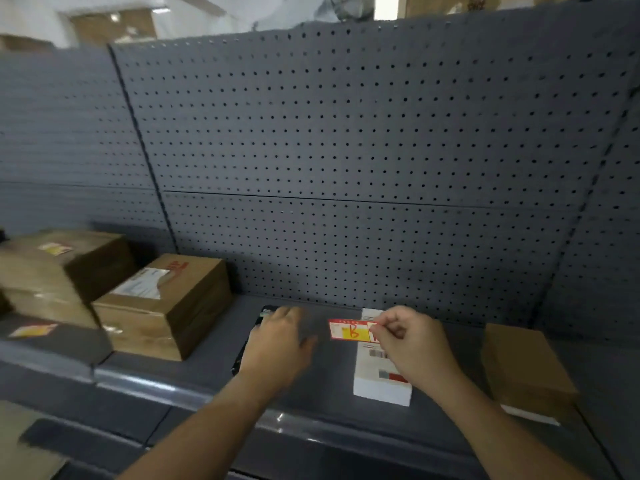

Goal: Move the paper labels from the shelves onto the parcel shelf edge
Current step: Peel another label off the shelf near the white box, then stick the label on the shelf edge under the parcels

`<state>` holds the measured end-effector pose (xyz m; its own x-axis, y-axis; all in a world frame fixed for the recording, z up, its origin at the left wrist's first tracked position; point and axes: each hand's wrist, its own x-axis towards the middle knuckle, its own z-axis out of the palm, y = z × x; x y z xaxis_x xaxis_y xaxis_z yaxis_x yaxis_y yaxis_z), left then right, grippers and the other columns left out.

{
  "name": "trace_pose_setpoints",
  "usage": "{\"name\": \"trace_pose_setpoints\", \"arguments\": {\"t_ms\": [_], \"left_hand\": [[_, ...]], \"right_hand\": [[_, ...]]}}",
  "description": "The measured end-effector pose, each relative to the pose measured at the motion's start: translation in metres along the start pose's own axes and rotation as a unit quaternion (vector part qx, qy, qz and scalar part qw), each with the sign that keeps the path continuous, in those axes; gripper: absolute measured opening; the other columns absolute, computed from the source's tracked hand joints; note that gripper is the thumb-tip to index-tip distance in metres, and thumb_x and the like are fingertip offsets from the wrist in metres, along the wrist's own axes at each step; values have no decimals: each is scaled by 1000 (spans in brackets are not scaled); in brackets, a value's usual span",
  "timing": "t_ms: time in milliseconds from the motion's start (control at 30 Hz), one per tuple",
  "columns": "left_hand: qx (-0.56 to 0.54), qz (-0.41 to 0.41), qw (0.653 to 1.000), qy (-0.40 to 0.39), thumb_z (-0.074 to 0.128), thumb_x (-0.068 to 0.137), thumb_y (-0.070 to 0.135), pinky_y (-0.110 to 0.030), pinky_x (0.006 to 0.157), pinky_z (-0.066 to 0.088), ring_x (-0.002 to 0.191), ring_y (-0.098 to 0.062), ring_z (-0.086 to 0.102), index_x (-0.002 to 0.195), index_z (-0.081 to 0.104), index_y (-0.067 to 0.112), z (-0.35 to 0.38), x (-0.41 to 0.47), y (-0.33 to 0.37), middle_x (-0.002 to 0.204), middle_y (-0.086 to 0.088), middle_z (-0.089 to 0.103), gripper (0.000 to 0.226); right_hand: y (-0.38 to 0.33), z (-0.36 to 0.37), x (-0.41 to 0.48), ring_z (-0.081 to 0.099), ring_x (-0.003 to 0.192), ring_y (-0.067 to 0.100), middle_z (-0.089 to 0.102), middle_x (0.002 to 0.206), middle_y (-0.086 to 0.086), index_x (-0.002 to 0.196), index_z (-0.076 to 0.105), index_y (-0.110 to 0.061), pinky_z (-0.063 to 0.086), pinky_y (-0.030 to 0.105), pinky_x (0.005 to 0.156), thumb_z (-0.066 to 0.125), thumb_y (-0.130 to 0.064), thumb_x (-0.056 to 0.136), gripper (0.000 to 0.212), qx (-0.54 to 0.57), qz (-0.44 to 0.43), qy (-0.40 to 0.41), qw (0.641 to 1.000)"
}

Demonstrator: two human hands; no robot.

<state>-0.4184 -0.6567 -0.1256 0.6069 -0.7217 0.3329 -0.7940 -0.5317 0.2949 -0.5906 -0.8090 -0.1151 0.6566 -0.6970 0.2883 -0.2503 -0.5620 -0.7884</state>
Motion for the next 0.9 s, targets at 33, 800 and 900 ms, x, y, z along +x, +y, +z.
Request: {"name": "trace_pose_setpoints", "arguments": {"t_ms": [33,800,900], "left_hand": [[16,-21,1000,13,58,89,46,-38,94,47,114,-18,52,130,51,25,-10,-9,-9,126,3,57,46],[166,-423,877,159,56,90,42,-38,98,43,117,-21,52,128,52,23,-245,-310,-226,127,1,56,43],[168,-429,872,168,55,91,41,-36,100,42,119,-19,50,132,50,25,-269,-335,-265,130,4,55,44]], "right_hand": [[-7,7,3,65,66,0,71,73,-11,83,70,-26,56,21,60,74,-21,86,7,7,-17,-16,1000],[-280,279,-102,64,80,-3,69,79,-13,88,65,-32,58,22,66,69,-31,89,4,156,-323,-350,865],[-320,321,-120,64,79,-7,69,76,-14,87,66,-28,55,16,64,70,-26,89,5,175,-331,-361,854]]}}
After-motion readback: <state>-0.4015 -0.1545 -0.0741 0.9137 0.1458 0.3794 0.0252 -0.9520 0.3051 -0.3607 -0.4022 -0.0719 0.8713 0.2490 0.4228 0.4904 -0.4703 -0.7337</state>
